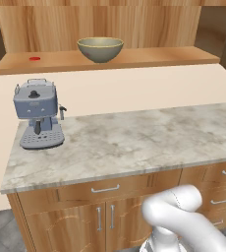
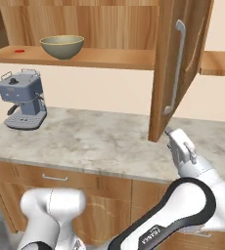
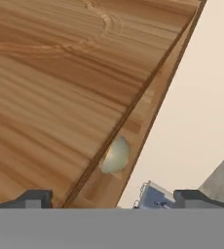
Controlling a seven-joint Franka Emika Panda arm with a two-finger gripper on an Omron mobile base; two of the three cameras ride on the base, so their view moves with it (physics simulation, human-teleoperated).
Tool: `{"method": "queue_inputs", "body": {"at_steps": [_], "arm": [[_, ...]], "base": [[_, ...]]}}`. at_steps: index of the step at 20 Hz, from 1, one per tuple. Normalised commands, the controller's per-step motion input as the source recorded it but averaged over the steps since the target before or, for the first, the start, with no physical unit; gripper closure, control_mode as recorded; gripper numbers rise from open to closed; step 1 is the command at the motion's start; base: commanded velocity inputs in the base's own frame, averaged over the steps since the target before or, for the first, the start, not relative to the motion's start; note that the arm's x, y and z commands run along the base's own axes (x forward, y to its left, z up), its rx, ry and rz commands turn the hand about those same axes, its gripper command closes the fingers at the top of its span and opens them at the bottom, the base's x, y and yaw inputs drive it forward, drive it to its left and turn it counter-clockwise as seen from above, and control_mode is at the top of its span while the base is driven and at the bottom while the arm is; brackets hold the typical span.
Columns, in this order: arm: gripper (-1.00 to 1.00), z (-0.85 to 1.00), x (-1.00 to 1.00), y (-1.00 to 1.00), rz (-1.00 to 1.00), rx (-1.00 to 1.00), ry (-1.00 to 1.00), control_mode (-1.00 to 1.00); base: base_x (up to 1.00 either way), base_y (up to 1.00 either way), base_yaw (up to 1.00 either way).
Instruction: Pick the mug and place it in the sink. Pick the bowl and place it in the open cabinet and then close the cabinet.
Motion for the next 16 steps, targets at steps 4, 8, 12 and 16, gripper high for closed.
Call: {"method": "queue_inputs", "body": {"at_steps": [4, 8, 12, 16], "arm": [[-1.00, 0.30, 0.19, 0.50, -0.14, -0.13, 0.29, -1.00], [-1.00, 0.05, 0.30, 0.61, -0.12, -0.19, 0.22, -1.00], [-1.00, 0.00, 0.44, 0.66, -0.08, -0.23, 0.12, -1.00], [-1.00, 0.00, 0.47, 0.52, -0.08, -0.19, 0.10, -1.00]], "base": [[0.00, 0.00, 0.00], [0.00, 0.00, 0.00], [0.00, 0.00, 0.00], [0.00, 0.00, 0.00]]}}
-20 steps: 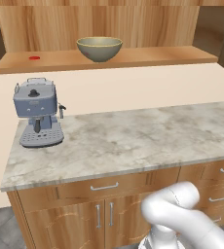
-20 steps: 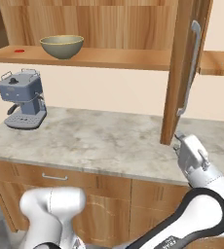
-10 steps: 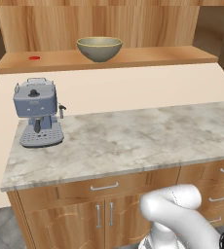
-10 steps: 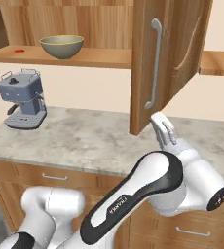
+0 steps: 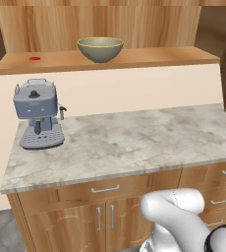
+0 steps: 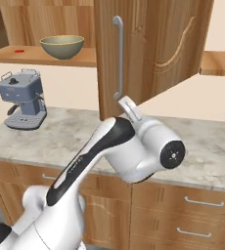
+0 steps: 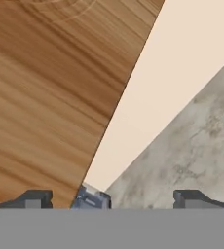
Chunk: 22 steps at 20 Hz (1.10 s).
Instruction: Pick the mug and place it in the sink. Pick the bowl and place it in the open cabinet and then close the cabinet.
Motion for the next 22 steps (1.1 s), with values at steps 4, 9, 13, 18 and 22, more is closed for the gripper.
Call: {"method": "queue_inputs", "body": {"at_steps": [4, 9, 13, 18, 22], "arm": [[-1.00, 0.00, 0.36, 0.35, -0.08, -0.15, 0.11, -1.00], [-1.00, 0.00, 0.34, 0.20, -0.10, -0.11, 0.14, -1.00], [-1.00, 0.00, 0.41, 0.21, -0.12, -0.12, 0.16, -1.00], [-1.00, 0.00, 0.51, 0.30, -0.15, -0.13, 0.18, -1.00], [-1.00, 0.00, 0.60, 0.41, -0.15, -0.14, 0.23, -1.00]], "base": [[0.00, 0.00, 0.00], [0.00, 0.00, 0.00], [0.00, 0.00, 0.00], [0.00, 0.00, 0.00], [0.00, 0.00, 0.00]]}}
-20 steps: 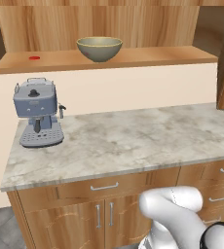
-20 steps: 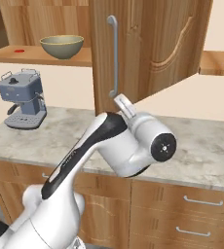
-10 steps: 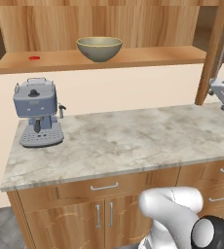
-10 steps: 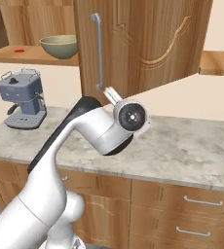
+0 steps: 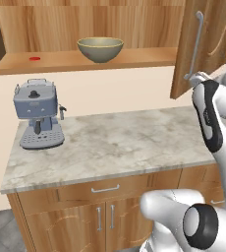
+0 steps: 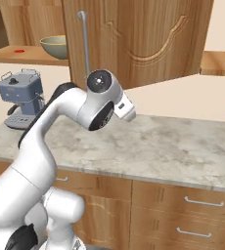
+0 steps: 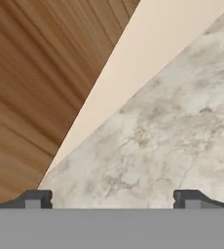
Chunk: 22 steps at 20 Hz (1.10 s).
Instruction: Pick the mug and place it in the sink. Pick the bowl and place it in the open cabinet and then close the cabinet.
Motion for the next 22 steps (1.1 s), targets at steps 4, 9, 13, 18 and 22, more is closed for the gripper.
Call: {"method": "queue_inputs", "body": {"at_steps": [4, 9, 13, 18, 22], "arm": [[-1.00, 0.00, 0.61, 0.28, -0.13, -0.11, 0.24, -1.00], [-1.00, 0.00, 0.57, 0.09, -0.10, -0.06, 0.24, -1.00], [-1.00, -0.13, 0.56, 0.00, -0.05, -0.01, 0.19, -1.00], [-1.00, -0.21, 0.62, 0.08, -0.01, -0.06, 0.03, -1.00], [-1.00, -0.38, 0.63, 0.35, 0.00, -0.16, -0.29, -1.00]], "base": [[0.00, 0.00, 0.00], [0.00, 0.00, 0.00], [0.00, 0.00, 0.00], [0.00, 0.00, 0.00], [0.00, 0.00, 0.00]]}}
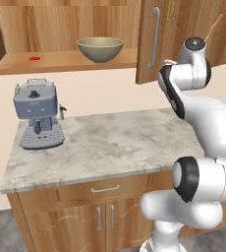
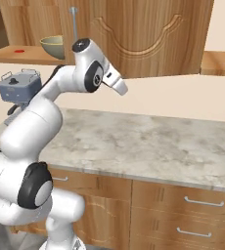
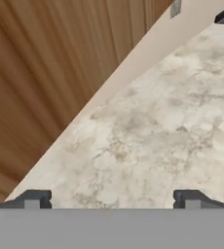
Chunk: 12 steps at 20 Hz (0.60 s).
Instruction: Pick the mug and place it in the sink. Pick the bowl and place it in the open cabinet and then close the cabinet.
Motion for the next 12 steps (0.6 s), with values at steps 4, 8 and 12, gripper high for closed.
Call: {"method": "queue_inputs", "body": {"at_steps": [4, 8, 12], "arm": [[-1.00, -0.42, 0.74, 0.38, 0.01, -0.05, -0.33, -1.00], [-1.00, -0.24, 0.94, 0.38, 0.00, 0.00, -0.23, -1.00], [-1.00, 0.00, 1.00, 0.49, -0.05, 0.00, -0.03, -1.00]], "base": [[0.00, 0.00, 0.00], [0.00, 0.00, 0.00], [0.00, 0.00, 0.00]]}}
